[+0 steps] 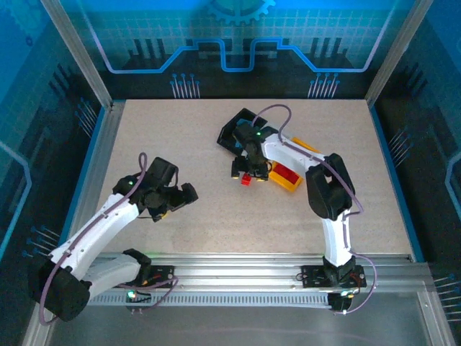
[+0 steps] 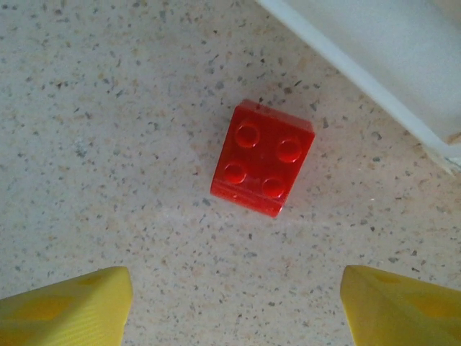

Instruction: Sort the legos into containers by color

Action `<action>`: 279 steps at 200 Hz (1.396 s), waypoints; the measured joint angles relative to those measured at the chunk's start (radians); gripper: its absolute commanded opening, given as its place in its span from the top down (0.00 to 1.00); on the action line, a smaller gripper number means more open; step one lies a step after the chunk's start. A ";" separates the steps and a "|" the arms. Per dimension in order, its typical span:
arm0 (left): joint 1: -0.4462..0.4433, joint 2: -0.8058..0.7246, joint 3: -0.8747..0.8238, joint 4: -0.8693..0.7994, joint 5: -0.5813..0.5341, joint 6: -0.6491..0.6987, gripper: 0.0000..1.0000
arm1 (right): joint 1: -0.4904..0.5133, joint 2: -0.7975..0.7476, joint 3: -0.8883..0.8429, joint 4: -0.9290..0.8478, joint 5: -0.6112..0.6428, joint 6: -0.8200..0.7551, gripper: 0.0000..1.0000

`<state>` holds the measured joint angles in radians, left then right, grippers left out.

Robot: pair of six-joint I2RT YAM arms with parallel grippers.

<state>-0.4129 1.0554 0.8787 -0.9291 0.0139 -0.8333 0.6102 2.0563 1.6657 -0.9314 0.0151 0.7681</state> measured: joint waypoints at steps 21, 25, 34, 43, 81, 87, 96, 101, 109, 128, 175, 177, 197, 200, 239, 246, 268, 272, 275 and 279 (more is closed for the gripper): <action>0.003 -0.001 0.000 0.000 0.008 0.000 0.01 | 0.000 0.033 0.019 -0.001 0.019 0.027 0.24; 0.004 -0.002 0.000 0.000 0.009 0.000 0.01 | 0.000 0.039 0.023 -0.002 0.023 0.034 0.24; 0.005 -0.003 0.000 -0.001 0.009 0.000 0.01 | 0.000 0.052 0.031 -0.003 0.031 0.045 0.25; 0.005 -0.005 0.000 -0.001 0.009 0.000 0.01 | 0.000 0.067 0.043 -0.003 0.036 0.057 0.25; 0.009 -0.026 -0.018 -0.004 0.014 0.000 0.01 | 0.000 0.119 0.090 -0.004 0.061 0.106 0.28; 0.012 -0.026 -0.018 -0.004 0.017 0.000 0.01 | 0.000 0.126 0.097 -0.004 0.064 0.112 0.29; 0.016 -0.026 -0.018 -0.005 0.019 0.001 0.01 | 0.000 0.138 0.111 -0.005 0.066 0.121 0.30; 0.018 -0.026 -0.018 -0.005 0.021 0.001 0.01 | 0.000 0.143 0.116 -0.004 0.068 0.126 0.31; 0.022 -0.026 -0.018 -0.005 0.022 0.002 0.01 | 0.000 0.154 0.127 -0.005 0.070 0.133 0.32; 0.031 -0.026 -0.018 -0.009 0.028 0.010 0.01 | 0.000 0.174 0.142 -0.010 0.077 0.150 0.33; 0.064 -0.026 -0.018 -0.023 0.039 0.047 0.01 | 0.000 0.205 0.156 -0.023 0.091 0.175 0.39; 0.066 -0.026 -0.018 -0.024 0.040 0.047 0.01 | 0.000 0.206 0.156 -0.023 0.091 0.174 0.39; 0.082 -0.026 -0.018 -0.028 0.048 0.058 0.01 | 0.000 0.213 0.156 -0.026 0.098 0.179 0.44; 0.084 -0.025 -0.018 -0.028 0.051 0.058 0.01 | 0.000 0.214 0.156 -0.027 0.098 0.179 0.45; 0.093 -0.025 -0.018 -0.027 0.064 0.077 0.01 | 0.001 0.215 0.158 -0.041 0.109 0.175 0.61; 0.095 -0.025 -0.018 -0.027 0.066 0.077 0.01 | 0.002 0.215 0.158 -0.041 0.109 0.176 0.65; 0.101 -0.025 -0.018 -0.026 0.070 0.077 0.01 | 0.005 0.214 0.159 -0.042 0.113 0.171 0.68; 0.103 -0.025 -0.018 -0.026 0.071 0.077 0.01 | 0.005 0.214 0.159 -0.042 0.113 0.170 0.68; 0.103 -0.025 -0.018 -0.026 0.072 0.077 0.01 | 0.005 0.214 0.159 -0.042 0.113 0.170 0.68; 0.104 -0.025 -0.018 -0.025 0.073 0.077 0.01 | 0.005 0.214 0.159 -0.042 0.113 0.169 0.68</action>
<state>-0.3088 1.0302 0.8608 -0.9539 0.0868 -0.7567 0.6151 2.2704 1.8244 -0.9733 0.1276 0.9367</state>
